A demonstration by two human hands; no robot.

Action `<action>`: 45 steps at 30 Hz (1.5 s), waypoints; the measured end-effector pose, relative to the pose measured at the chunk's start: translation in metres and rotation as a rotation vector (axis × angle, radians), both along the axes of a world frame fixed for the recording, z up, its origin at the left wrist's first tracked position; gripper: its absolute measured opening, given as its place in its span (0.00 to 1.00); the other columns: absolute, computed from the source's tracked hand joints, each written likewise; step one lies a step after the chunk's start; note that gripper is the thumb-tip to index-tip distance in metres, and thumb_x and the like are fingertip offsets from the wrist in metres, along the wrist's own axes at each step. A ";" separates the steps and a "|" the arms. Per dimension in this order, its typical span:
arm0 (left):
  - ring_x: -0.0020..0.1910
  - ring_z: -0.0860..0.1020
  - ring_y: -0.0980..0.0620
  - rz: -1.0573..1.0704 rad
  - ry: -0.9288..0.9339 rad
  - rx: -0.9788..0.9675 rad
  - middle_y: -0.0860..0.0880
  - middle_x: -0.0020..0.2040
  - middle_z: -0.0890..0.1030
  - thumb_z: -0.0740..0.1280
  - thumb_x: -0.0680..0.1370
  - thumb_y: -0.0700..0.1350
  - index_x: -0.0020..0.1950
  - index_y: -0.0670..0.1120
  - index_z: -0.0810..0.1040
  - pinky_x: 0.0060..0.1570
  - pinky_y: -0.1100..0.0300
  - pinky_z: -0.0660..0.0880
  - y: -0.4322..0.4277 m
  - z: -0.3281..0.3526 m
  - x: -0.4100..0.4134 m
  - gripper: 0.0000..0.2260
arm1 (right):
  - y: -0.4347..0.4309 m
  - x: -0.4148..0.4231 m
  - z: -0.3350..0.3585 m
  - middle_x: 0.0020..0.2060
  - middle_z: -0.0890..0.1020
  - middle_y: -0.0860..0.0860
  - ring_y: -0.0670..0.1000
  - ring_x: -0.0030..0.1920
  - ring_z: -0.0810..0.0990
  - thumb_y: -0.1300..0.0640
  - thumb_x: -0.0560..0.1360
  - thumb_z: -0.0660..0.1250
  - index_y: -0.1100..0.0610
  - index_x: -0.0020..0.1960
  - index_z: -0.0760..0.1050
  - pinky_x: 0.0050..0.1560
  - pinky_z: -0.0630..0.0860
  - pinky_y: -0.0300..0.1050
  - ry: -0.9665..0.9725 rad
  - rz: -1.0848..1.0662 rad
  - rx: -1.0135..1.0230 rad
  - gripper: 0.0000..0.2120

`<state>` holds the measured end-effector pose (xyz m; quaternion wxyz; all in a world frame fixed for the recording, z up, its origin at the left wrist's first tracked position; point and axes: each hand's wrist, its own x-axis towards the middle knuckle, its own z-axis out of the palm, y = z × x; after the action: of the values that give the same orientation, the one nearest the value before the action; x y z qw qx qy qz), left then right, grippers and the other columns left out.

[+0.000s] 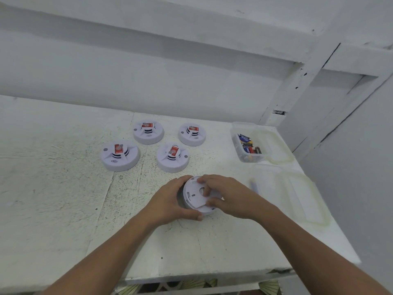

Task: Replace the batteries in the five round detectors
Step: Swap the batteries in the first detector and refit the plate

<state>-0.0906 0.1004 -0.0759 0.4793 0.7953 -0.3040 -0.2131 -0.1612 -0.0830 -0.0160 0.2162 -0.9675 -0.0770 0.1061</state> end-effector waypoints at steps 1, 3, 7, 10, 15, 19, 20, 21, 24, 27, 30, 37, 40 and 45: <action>0.53 0.74 0.66 0.001 -0.002 -0.001 0.63 0.54 0.77 0.83 0.55 0.53 0.56 0.69 0.68 0.49 0.68 0.71 0.000 0.000 0.000 0.36 | 0.000 0.000 -0.001 0.69 0.71 0.49 0.49 0.69 0.67 0.59 0.75 0.68 0.55 0.50 0.72 0.67 0.65 0.43 -0.006 0.005 0.003 0.06; 0.53 0.74 0.66 0.001 -0.012 -0.001 0.63 0.54 0.77 0.83 0.55 0.53 0.55 0.70 0.67 0.49 0.68 0.71 0.000 0.000 0.000 0.36 | 0.000 0.001 -0.002 0.69 0.71 0.48 0.48 0.70 0.67 0.60 0.74 0.68 0.56 0.50 0.72 0.67 0.65 0.42 -0.015 0.010 0.006 0.06; 0.54 0.75 0.64 0.006 -0.019 -0.007 0.62 0.55 0.77 0.83 0.54 0.55 0.56 0.70 0.68 0.52 0.64 0.73 0.000 -0.003 0.000 0.37 | -0.001 0.000 -0.005 0.68 0.72 0.47 0.47 0.70 0.67 0.60 0.73 0.69 0.57 0.50 0.74 0.67 0.64 0.41 -0.027 0.002 0.017 0.08; 0.54 0.75 0.64 0.008 -0.029 -0.007 0.62 0.56 0.77 0.83 0.54 0.55 0.57 0.70 0.68 0.53 0.64 0.73 0.000 -0.004 0.000 0.38 | -0.002 0.000 -0.006 0.68 0.73 0.46 0.47 0.70 0.67 0.61 0.72 0.69 0.57 0.51 0.75 0.66 0.66 0.42 -0.028 -0.022 0.045 0.09; 0.55 0.75 0.63 0.007 -0.021 0.006 0.62 0.56 0.77 0.83 0.53 0.56 0.62 0.66 0.69 0.54 0.63 0.73 -0.001 -0.006 0.002 0.40 | -0.003 -0.003 -0.010 0.66 0.74 0.43 0.48 0.69 0.68 0.63 0.72 0.67 0.52 0.58 0.75 0.65 0.69 0.47 -0.014 -0.048 0.104 0.15; 0.55 0.74 0.63 0.017 -0.029 0.011 0.62 0.56 0.77 0.83 0.53 0.56 0.62 0.65 0.70 0.54 0.62 0.73 -0.002 -0.006 0.001 0.41 | -0.001 -0.006 -0.017 0.72 0.68 0.45 0.45 0.73 0.63 0.65 0.75 0.62 0.55 0.57 0.78 0.69 0.64 0.40 -0.038 -0.015 0.156 0.13; 0.54 0.75 0.64 0.021 -0.031 0.010 0.62 0.56 0.78 0.83 0.52 0.55 0.62 0.64 0.70 0.54 0.62 0.73 -0.002 -0.006 0.001 0.41 | 0.000 -0.007 -0.018 0.72 0.68 0.46 0.44 0.74 0.61 0.64 0.77 0.62 0.56 0.57 0.78 0.69 0.61 0.37 -0.051 -0.002 0.154 0.11; 0.54 0.75 0.64 0.025 -0.032 0.010 0.62 0.55 0.78 0.83 0.52 0.55 0.62 0.63 0.71 0.54 0.61 0.73 -0.002 -0.006 0.001 0.41 | 0.001 -0.008 -0.020 0.72 0.68 0.47 0.43 0.74 0.60 0.62 0.78 0.62 0.57 0.56 0.78 0.69 0.60 0.36 -0.062 0.011 0.151 0.10; 0.53 0.75 0.63 0.031 -0.030 0.017 0.61 0.55 0.78 0.83 0.52 0.55 0.62 0.61 0.72 0.53 0.61 0.73 -0.003 -0.006 0.000 0.41 | 0.001 -0.008 -0.024 0.72 0.68 0.49 0.40 0.73 0.59 0.60 0.79 0.62 0.58 0.55 0.78 0.71 0.57 0.36 -0.091 0.029 0.153 0.08; 0.52 0.74 0.66 0.033 -0.031 0.021 0.63 0.54 0.77 0.83 0.52 0.54 0.61 0.62 0.71 0.50 0.66 0.71 -0.003 -0.004 0.000 0.41 | 0.001 -0.009 -0.030 0.72 0.67 0.50 0.41 0.73 0.57 0.61 0.79 0.61 0.59 0.54 0.78 0.72 0.52 0.34 -0.114 0.027 0.152 0.08; 0.52 0.73 0.69 0.031 -0.034 0.020 0.65 0.53 0.77 0.84 0.52 0.53 0.60 0.63 0.70 0.46 0.73 0.68 -0.003 -0.002 -0.001 0.40 | 0.001 -0.010 -0.034 0.72 0.66 0.50 0.44 0.75 0.57 0.61 0.79 0.60 0.59 0.54 0.78 0.73 0.50 0.33 -0.126 0.027 0.140 0.08; 0.52 0.73 0.68 0.027 -0.046 0.020 0.65 0.53 0.77 0.83 0.52 0.53 0.58 0.64 0.69 0.46 0.73 0.68 -0.004 -0.001 -0.002 0.39 | 0.007 -0.013 -0.035 0.74 0.64 0.51 0.47 0.76 0.55 0.59 0.81 0.58 0.58 0.57 0.77 0.70 0.47 0.29 -0.135 -0.005 0.088 0.10; 0.52 0.74 0.67 0.034 -0.048 0.014 0.65 0.53 0.77 0.84 0.52 0.53 0.56 0.66 0.68 0.48 0.70 0.70 -0.004 -0.001 -0.002 0.38 | 0.012 -0.015 -0.035 0.74 0.64 0.51 0.48 0.76 0.55 0.59 0.81 0.58 0.58 0.57 0.76 0.70 0.46 0.30 -0.141 -0.043 0.089 0.10; 0.51 0.74 0.66 0.038 -0.060 0.003 0.65 0.52 0.78 0.83 0.54 0.52 0.54 0.68 0.68 0.48 0.70 0.71 -0.004 0.000 -0.003 0.36 | 0.020 -0.017 -0.041 0.75 0.62 0.52 0.51 0.77 0.53 0.58 0.81 0.57 0.58 0.58 0.75 0.72 0.50 0.39 -0.141 -0.107 0.070 0.10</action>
<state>-0.0939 0.0968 -0.0761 0.4727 0.8076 -0.3028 -0.1807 -0.1783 -0.0628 -0.0565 0.2495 -0.9671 -0.0437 0.0234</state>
